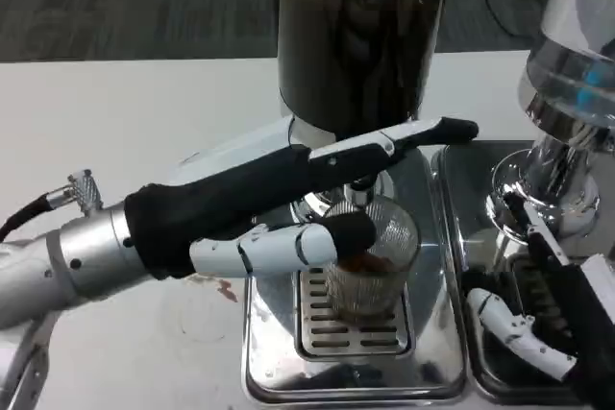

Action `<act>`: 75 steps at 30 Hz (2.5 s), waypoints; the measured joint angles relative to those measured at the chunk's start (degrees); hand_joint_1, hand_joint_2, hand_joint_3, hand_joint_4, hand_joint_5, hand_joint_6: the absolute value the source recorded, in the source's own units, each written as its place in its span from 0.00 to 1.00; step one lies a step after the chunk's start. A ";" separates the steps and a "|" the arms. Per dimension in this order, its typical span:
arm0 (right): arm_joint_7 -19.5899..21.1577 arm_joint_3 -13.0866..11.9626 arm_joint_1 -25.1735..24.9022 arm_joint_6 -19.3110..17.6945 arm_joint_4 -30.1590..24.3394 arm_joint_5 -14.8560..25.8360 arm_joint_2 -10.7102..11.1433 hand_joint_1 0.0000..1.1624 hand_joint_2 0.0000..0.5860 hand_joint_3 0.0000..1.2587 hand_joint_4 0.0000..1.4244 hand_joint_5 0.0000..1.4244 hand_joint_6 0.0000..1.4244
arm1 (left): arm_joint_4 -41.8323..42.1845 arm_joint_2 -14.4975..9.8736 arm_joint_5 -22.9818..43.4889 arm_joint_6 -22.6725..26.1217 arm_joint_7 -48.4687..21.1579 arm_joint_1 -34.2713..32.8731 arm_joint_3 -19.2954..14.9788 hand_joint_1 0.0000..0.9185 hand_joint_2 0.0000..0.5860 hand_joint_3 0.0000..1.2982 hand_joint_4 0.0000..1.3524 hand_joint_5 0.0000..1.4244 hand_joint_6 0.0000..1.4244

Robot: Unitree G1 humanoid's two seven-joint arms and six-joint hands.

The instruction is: Grasp the cup under the faucet to collect the drink, then remove the cup.

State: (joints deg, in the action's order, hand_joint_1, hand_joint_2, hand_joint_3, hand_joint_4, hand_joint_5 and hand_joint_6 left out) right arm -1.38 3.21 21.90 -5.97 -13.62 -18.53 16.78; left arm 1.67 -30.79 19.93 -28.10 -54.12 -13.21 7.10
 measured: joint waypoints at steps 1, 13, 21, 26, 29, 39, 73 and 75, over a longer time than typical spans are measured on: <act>-0.37 -0.01 -0.32 -0.01 -0.01 0.28 -0.01 0.41 0.40 0.00 0.00 0.00 0.02 | 0.00 0.00 0.00 0.03 0.00 0.00 -0.05 0.00 0.47 0.05 0.00 0.00 0.00; -5.92 0.22 -4.37 4.45 -0.78 0.75 0.61 0.49 0.29 0.00 0.00 0.00 0.00 | 1.70 0.03 -0.16 2.65 1.14 0.41 -0.59 0.00 0.47 0.05 0.00 0.00 0.00; -7.42 1.80 -5.71 5.78 -2.34 -0.31 1.28 0.51 0.26 0.00 0.00 0.00 0.00 | 3.33 0.03 -0.29 4.11 1.94 1.48 -0.65 0.00 0.47 0.06 0.00 0.00 0.00; -8.72 1.94 -5.76 5.78 -2.25 0.80 1.28 0.54 0.26 0.00 0.00 0.00 0.00 | 3.89 0.00 -0.36 4.87 1.95 1.64 -1.02 0.00 0.47 0.06 0.00 0.00 0.00; -9.23 2.50 -5.83 5.34 -1.80 1.48 1.26 0.54 0.26 0.00 0.00 0.00 0.00 | 4.30 -0.01 -0.38 5.12 1.95 1.99 -1.23 0.00 0.47 0.06 0.00 0.00 0.00; -4.22 4.54 -5.81 -1.13 3.91 2.06 -3.95 0.62 0.21 0.00 0.00 0.00 0.00 | 6.29 -2.17 -0.13 7.25 1.79 2.59 -2.50 0.00 0.46 0.07 0.00 0.00 0.00; -0.56 6.75 -5.77 -4.52 6.41 0.80 -7.19 0.63 0.21 0.00 0.00 0.00 0.06 | 4.37 3.71 -12.21 -2.69 24.01 16.32 -22.73 0.00 0.41 0.04 0.00 0.00 0.00; -0.58 7.01 -5.78 -4.58 6.46 1.05 -7.28 0.63 0.21 0.00 0.00 0.00 0.08 | 3.81 4.68 -15.07 -2.83 27.17 18.98 -24.26 0.00 0.41 0.04 0.00 0.00 0.00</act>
State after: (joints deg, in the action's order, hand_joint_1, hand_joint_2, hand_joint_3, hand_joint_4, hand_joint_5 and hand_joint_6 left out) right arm -1.96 10.22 16.12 -10.56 -7.17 -17.47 9.50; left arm 5.48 -26.11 4.86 -30.93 -26.95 5.78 -17.16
